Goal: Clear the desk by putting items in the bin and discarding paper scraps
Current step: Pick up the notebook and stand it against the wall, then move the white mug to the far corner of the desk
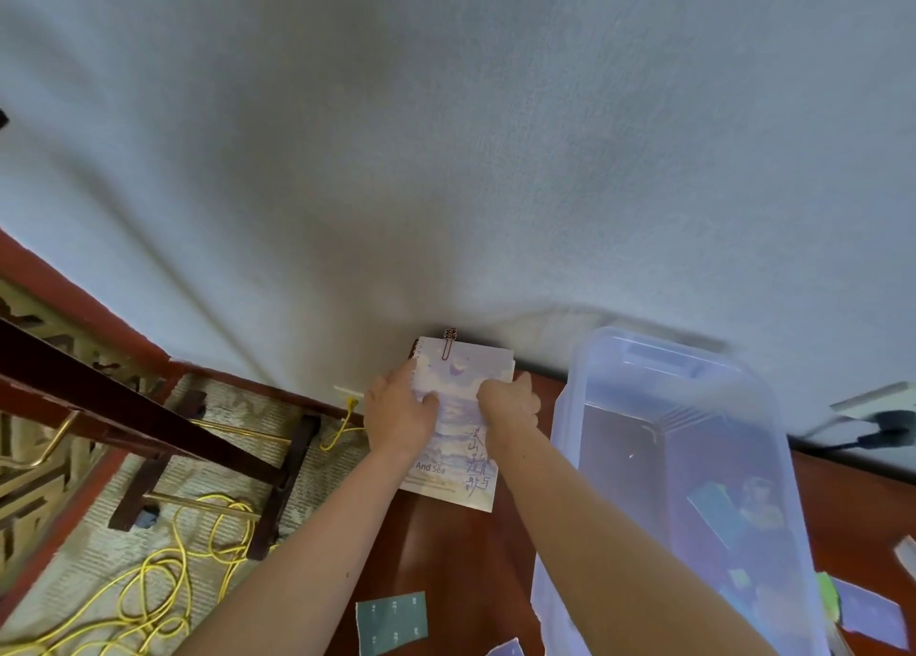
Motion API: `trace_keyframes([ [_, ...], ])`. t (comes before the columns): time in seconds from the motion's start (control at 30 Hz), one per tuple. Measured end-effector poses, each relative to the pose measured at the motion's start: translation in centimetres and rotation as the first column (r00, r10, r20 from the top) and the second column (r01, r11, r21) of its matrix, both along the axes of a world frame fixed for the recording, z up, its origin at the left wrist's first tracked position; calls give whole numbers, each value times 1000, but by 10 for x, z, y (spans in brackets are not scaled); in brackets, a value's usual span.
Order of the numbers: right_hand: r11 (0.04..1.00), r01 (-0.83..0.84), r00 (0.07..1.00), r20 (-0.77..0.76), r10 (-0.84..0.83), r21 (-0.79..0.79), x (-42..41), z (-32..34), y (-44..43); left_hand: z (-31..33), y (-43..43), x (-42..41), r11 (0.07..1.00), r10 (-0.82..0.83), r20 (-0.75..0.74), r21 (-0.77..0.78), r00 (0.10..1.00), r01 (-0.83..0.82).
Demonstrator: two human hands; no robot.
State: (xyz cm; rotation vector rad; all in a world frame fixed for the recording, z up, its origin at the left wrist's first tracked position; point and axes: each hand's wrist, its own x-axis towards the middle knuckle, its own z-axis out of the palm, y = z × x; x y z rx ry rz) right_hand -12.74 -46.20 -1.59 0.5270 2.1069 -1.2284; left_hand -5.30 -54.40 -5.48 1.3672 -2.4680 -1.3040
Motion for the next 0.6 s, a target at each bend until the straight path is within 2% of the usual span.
trace_keyframes([
  [0.13,956,-31,994,-107,0,-291,17,43,22,44,20,6,963,154,-256,254,954,-88],
  [0.2,924,-82,979,-202,5,-374,25,66,41,73,34,12,939,218,-345,328,913,-100],
  [0.3,877,-76,942,-322,-93,-475,42,101,77,110,63,23,914,265,-451,399,852,-72],
  [0.4,867,-39,910,-376,-175,-497,56,125,131,139,101,31,891,270,-505,453,820,-15],
  [0.6,889,99,872,-390,-294,-447,75,133,252,165,211,40,854,127,-514,492,848,171],
])
